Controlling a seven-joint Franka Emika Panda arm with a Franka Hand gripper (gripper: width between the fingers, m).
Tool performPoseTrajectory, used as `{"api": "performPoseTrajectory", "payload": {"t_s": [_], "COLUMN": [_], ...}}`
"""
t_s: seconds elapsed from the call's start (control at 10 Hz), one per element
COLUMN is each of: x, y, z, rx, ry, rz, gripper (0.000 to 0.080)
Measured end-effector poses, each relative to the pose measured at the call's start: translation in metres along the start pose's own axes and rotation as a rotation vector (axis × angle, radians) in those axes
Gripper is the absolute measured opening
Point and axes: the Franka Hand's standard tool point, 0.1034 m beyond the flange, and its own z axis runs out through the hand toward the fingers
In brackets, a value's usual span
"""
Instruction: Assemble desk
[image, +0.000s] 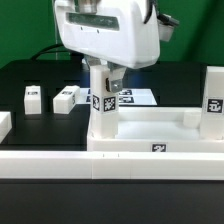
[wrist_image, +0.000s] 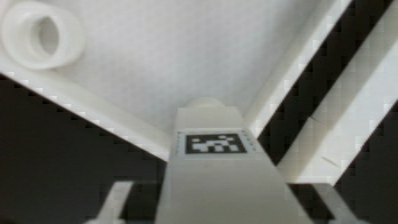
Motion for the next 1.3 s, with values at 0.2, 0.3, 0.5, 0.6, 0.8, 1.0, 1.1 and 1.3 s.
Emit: {"api": "performPoseTrajectory", "payload": {"t_s": [0.2, 0.3, 0.5, 0.6, 0.8, 1.0, 1.1, 1.3], "x": [-0.0002, -0.0002, -0.0004, 0.0005, 0.0012, 0.0012, 0.0012, 0.0015], "y": [-0.0001, -0.0001, 0.0007, 0.0019, 0.0026, 0.0029, 0.0030, 0.0032], "z": [0.0001, 0.0001, 0.0003, -0.0002, -0.0002, 0.0001, 0.0002, 0.0002], "rx": [0.000, 0.000, -0.004, -0.013, -0.021, -0.020, -0.020, -0.020], "ry": [0.000, 0.000, -0.003, -0.008, -0.007, -0.009, -0.009, -0.011], "rz": [-0.006, -0.043, -0.130, -0.299, -0.492, -0.624, -0.660, -0.842], "gripper": [0.0382, 0.0529, 0.0623, 0.0623, 0.0648, 0.0649, 0.0649, 0.0649]}}
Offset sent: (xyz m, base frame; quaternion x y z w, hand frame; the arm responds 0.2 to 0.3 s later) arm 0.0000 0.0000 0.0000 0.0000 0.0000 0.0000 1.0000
